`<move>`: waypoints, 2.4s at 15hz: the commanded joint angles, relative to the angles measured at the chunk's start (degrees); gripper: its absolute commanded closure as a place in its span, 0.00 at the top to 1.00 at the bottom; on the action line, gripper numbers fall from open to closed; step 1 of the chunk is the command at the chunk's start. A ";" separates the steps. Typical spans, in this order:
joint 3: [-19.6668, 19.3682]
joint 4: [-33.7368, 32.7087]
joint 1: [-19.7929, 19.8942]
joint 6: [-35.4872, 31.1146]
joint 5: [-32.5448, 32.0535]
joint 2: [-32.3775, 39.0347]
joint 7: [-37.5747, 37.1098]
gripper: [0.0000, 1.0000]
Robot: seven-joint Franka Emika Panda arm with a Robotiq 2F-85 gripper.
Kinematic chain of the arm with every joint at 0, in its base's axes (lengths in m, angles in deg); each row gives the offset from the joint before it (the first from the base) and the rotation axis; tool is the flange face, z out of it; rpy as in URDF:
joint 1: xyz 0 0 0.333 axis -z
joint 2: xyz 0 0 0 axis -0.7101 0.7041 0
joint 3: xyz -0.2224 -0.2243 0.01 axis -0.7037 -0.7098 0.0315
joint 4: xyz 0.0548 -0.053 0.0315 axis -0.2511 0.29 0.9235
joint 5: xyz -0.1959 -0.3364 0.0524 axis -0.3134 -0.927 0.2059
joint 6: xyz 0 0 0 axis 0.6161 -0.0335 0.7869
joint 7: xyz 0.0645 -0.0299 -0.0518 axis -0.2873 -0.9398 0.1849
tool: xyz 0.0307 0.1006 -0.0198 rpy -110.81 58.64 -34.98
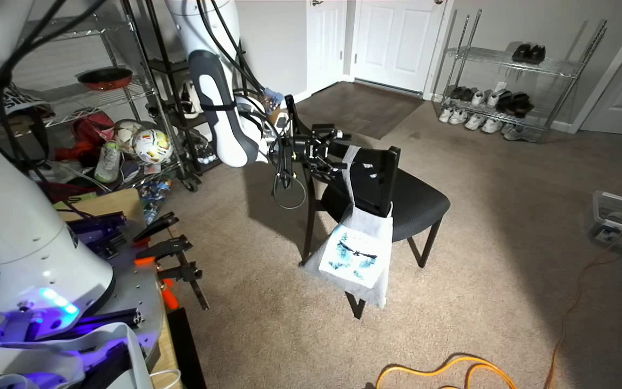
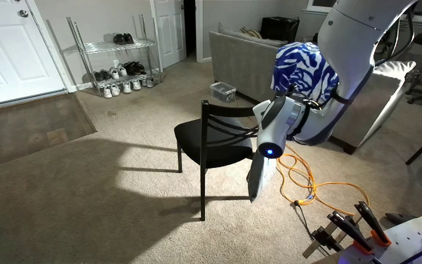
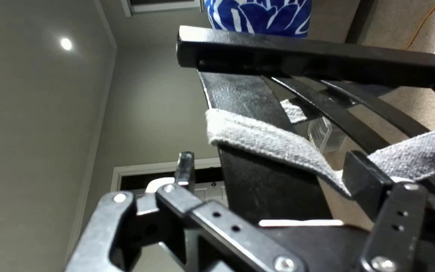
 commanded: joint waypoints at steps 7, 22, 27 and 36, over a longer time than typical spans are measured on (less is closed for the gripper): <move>0.82 2.63 -0.62 2.12 3.39 -1.57 2.26 1.00; 1.32 2.57 -1.41 3.62 6.66 -1.34 2.01 1.00; 0.16 -0.01 -0.60 4.25 7.28 -0.38 2.07 1.00; -1.93 -1.27 1.38 4.21 8.66 0.40 2.01 1.00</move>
